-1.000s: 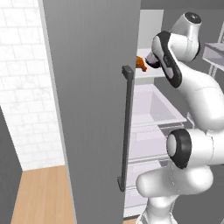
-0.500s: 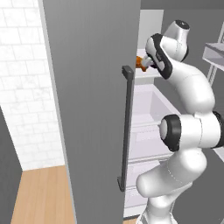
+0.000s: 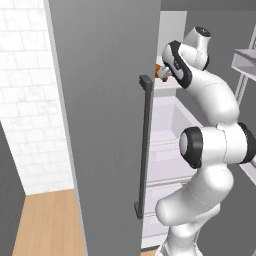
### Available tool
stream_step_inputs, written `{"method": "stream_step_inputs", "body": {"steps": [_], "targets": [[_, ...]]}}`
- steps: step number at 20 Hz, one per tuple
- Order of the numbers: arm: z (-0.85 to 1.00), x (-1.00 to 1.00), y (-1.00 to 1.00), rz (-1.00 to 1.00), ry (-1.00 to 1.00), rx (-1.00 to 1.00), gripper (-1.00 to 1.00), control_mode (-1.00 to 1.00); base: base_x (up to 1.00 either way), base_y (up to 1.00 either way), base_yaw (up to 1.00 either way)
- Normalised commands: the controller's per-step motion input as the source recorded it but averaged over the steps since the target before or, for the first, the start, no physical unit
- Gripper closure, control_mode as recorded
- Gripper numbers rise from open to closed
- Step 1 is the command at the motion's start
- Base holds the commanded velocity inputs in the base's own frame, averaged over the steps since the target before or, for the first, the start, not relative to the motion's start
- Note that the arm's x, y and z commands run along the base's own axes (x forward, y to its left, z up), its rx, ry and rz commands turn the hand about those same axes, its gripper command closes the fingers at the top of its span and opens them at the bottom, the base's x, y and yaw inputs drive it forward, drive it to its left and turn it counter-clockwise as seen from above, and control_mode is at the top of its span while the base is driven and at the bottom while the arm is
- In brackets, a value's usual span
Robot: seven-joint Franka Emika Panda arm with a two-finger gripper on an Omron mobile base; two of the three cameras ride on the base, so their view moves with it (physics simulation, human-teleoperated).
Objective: Place one eggplant and one chicken drumstick in each tupperware on the nearby counter, to pack two identical lunches.
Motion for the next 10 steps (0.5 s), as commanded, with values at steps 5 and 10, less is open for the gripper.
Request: {"method": "stream_step_inputs", "body": {"steps": [5, 10], "targets": [[-0.13, 0.26, 0.10, 0.01, 0.00, 0.00, -1.00, -1.00, 0.00, 0.00, 0.00], [0.00, 0.23, 0.01, 0.00, 0.01, 0.00, -1.00, -1.00, 0.00, 0.00, 0.00]]}}
